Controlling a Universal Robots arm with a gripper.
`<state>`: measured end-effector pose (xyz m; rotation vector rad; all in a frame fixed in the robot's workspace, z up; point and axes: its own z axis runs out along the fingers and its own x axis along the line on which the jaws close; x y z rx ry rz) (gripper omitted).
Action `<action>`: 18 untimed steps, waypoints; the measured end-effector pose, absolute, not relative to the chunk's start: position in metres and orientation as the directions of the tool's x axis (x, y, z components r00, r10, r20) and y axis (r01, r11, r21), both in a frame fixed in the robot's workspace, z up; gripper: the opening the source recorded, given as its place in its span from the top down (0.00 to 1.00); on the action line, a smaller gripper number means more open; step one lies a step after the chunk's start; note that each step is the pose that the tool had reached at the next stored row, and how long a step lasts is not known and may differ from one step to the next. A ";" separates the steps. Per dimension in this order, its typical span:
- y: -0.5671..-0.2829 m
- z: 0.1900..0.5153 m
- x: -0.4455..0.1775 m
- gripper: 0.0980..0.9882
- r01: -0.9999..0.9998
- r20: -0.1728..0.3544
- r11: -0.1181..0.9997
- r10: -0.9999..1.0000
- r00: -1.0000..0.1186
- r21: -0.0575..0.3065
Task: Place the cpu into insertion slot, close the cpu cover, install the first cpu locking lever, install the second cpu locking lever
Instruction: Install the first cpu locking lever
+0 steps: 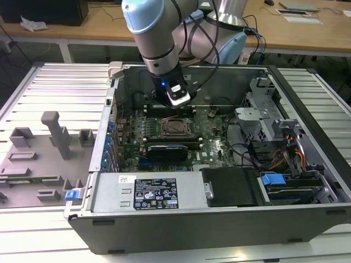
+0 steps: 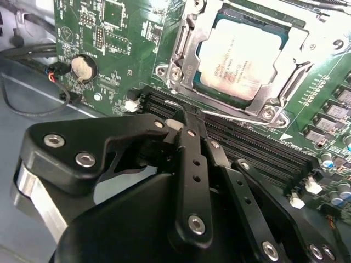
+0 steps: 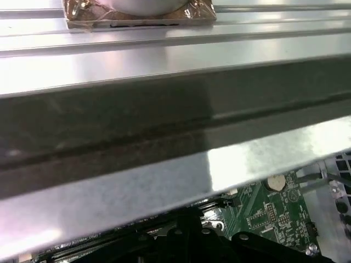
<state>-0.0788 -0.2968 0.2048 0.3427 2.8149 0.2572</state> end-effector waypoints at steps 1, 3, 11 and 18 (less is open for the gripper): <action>-0.296 0.205 -0.079 0.99 0.211 -0.266 0.955 0.263 -0.928 0.210; -0.294 0.204 -0.079 0.99 0.222 -0.266 0.952 0.274 -0.924 0.210; -0.291 0.200 -0.079 0.99 0.275 -0.267 0.939 0.324 -0.908 0.206; -0.291 0.196 -0.079 0.99 0.294 -0.269 0.935 0.341 -0.901 0.201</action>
